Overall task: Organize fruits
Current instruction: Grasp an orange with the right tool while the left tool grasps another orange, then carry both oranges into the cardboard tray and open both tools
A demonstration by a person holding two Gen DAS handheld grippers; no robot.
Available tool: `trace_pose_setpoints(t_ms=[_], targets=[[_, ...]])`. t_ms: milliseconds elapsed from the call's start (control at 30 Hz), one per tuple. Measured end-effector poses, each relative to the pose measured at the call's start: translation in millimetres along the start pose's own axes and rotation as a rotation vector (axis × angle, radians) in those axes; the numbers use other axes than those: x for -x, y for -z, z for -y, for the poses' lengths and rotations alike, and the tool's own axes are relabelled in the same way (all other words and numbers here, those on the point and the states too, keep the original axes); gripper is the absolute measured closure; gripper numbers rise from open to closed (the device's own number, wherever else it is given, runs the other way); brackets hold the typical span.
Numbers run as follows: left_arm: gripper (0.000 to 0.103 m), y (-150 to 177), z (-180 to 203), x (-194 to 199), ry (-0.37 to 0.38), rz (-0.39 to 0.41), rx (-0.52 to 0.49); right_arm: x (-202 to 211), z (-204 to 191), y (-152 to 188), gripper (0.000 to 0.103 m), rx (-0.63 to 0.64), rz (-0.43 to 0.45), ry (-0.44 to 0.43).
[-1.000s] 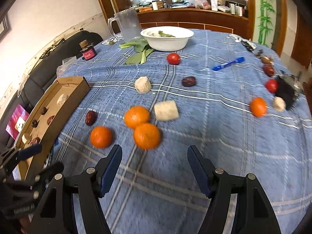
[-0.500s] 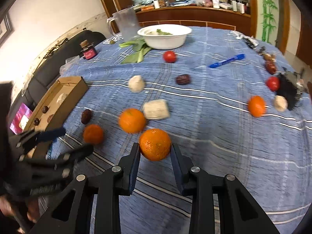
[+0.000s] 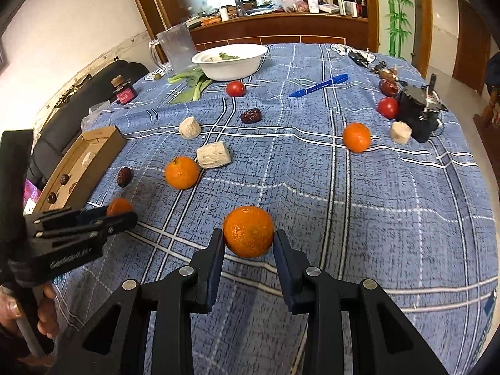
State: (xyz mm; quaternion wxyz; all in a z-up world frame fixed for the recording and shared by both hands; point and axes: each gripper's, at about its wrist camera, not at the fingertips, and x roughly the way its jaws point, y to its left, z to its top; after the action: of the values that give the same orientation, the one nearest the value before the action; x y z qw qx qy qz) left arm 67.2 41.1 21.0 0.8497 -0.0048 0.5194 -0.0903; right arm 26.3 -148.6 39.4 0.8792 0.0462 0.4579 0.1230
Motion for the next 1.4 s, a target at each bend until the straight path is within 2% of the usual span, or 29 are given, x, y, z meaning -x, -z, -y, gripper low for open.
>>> trace_pose_setpoints(t_ms=[133, 367, 733, 933, 1167, 1400], targets=[[0.072, 12, -8, 17, 0.031, 0.013, 0.019, 10, -7, 8, 0.069, 0.007, 0.008, 0.022], [0.072, 22, -21, 43, 0.037, 0.053, 0.035, 20, -23, 19, 0.069, 0.005, 0.010, 0.028], [0.072, 33, -68, 79, 0.021, 0.117, 0.098, 27, -74, 10, 0.069, 0.060, 0.037, 0.009], [0.072, 42, -113, 95, -0.017, 0.145, 0.172, 16, -117, -3, 0.069, 0.112, 0.036, -0.034], [0.072, 53, -175, 110, -0.099, 0.164, 0.259, -1, -166, -19, 0.068, 0.165, 0.029, -0.095], [0.072, 62, -221, 111, -0.166, 0.155, 0.322, -25, -211, -40, 0.068, 0.218, 0.010, -0.148]])
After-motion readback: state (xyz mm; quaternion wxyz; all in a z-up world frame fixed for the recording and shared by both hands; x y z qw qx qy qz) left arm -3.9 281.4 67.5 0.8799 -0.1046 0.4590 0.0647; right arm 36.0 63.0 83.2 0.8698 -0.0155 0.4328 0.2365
